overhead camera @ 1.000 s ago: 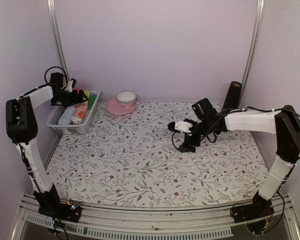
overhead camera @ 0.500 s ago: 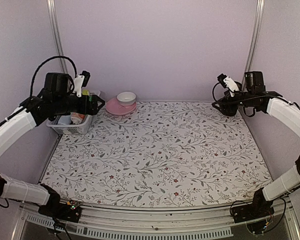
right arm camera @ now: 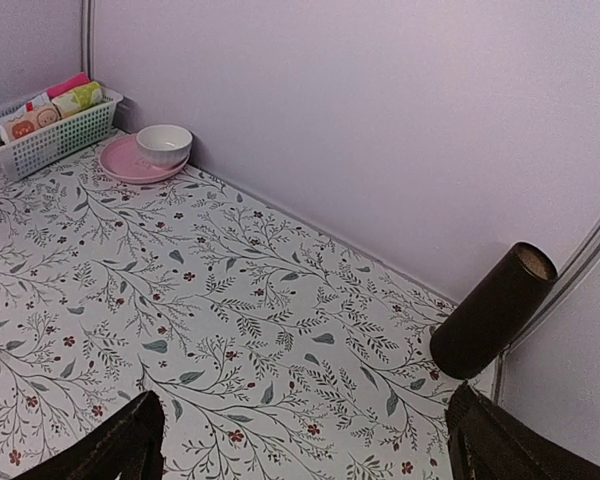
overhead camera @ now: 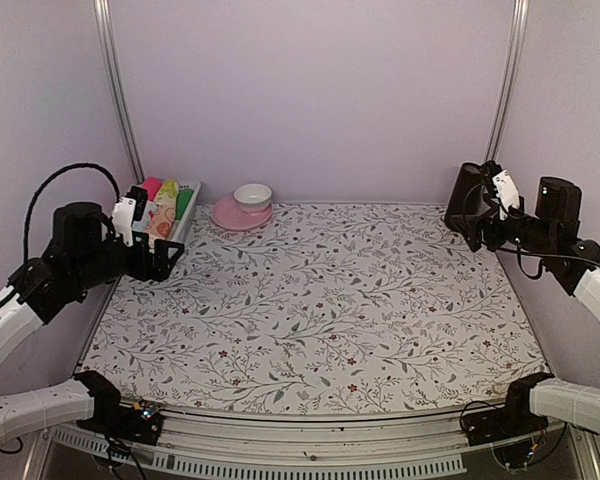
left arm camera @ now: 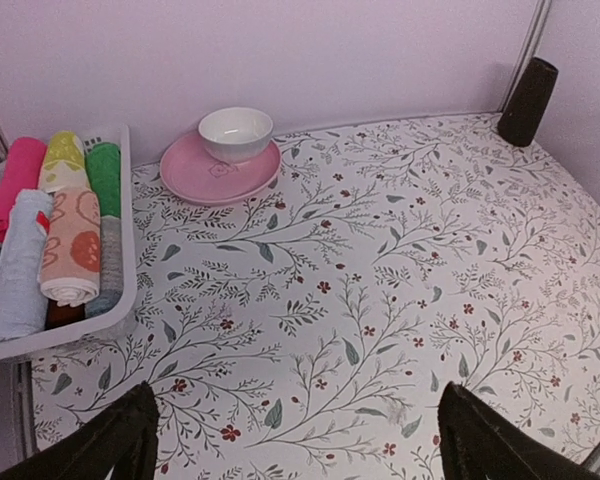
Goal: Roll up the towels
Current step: Reset both arms
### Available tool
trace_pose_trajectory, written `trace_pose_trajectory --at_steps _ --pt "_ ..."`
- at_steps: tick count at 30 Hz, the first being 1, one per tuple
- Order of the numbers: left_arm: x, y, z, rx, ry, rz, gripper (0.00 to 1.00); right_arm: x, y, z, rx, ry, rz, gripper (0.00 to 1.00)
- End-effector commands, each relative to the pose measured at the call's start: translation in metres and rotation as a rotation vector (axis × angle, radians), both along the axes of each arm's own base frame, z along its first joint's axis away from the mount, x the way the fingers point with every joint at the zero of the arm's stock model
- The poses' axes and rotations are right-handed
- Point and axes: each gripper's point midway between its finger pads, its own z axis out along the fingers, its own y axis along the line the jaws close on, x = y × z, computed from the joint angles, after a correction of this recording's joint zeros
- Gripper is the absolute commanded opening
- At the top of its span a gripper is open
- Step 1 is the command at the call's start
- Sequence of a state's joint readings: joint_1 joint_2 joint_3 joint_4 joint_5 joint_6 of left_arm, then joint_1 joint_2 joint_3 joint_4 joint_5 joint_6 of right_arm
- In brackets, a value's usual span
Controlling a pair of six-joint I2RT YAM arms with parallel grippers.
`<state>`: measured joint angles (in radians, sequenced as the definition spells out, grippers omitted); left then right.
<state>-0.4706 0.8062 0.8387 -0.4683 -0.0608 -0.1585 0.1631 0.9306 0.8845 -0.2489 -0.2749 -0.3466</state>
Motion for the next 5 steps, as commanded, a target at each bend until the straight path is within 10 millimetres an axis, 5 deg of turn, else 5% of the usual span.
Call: trace_pose_trajectory --at_steps 1,5 --pt "-0.014 0.015 -0.009 0.008 -0.073 0.037 0.97 -0.006 -0.006 0.017 0.028 -0.097 -0.033 0.99" --pt "-0.025 0.020 0.010 -0.041 -0.167 0.029 0.97 -0.008 -0.004 0.013 0.034 -0.102 -0.017 0.99"
